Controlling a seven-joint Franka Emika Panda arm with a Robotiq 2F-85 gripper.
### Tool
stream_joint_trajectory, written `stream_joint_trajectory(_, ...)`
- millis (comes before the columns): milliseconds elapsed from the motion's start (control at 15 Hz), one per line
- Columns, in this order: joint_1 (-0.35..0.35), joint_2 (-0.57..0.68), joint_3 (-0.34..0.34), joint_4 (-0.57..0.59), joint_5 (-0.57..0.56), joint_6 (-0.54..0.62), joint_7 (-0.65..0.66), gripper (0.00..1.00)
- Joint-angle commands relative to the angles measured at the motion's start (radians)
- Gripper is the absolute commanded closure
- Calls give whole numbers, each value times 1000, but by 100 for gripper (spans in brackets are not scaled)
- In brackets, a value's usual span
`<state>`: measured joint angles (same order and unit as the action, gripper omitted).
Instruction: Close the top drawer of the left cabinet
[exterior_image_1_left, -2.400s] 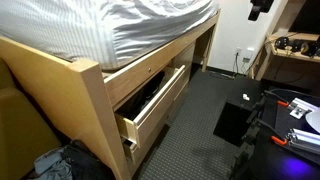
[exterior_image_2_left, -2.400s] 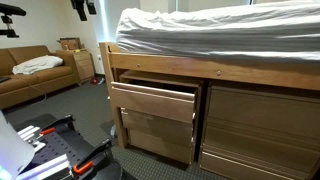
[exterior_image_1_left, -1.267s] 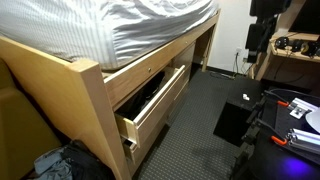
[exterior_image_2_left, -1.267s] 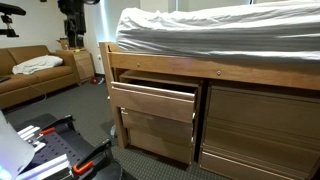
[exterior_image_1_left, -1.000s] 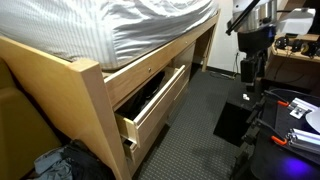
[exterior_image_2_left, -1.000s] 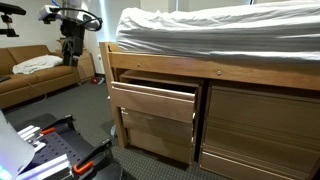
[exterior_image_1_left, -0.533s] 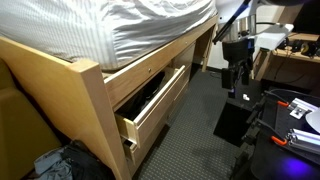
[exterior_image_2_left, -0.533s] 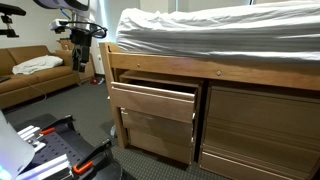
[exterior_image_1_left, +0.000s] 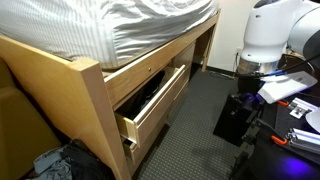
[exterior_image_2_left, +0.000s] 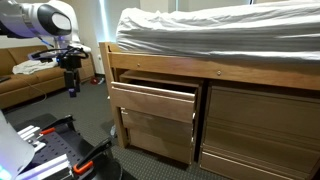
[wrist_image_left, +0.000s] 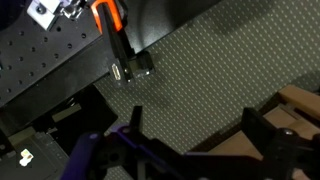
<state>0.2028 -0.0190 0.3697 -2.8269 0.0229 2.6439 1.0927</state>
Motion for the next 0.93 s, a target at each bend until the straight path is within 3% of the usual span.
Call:
stream_joint_trajectory(0,36,18,-32,10,-8,-2,56,0)
stream_joint_trajectory(267,52,33,-42,27,-7,-4,69,0)
stream_joint_trajectory(400,34,84,-81,32,-174,90,302,0)
stream_joint_trajectory(467,15,111,-115,34,-285,125,381,0)
stream_joint_trajectory(600,43,126,-215,35,-465,149,569,0)
stream_joint_trajectory(867,176,225,-444,77,-718,223,908,0)
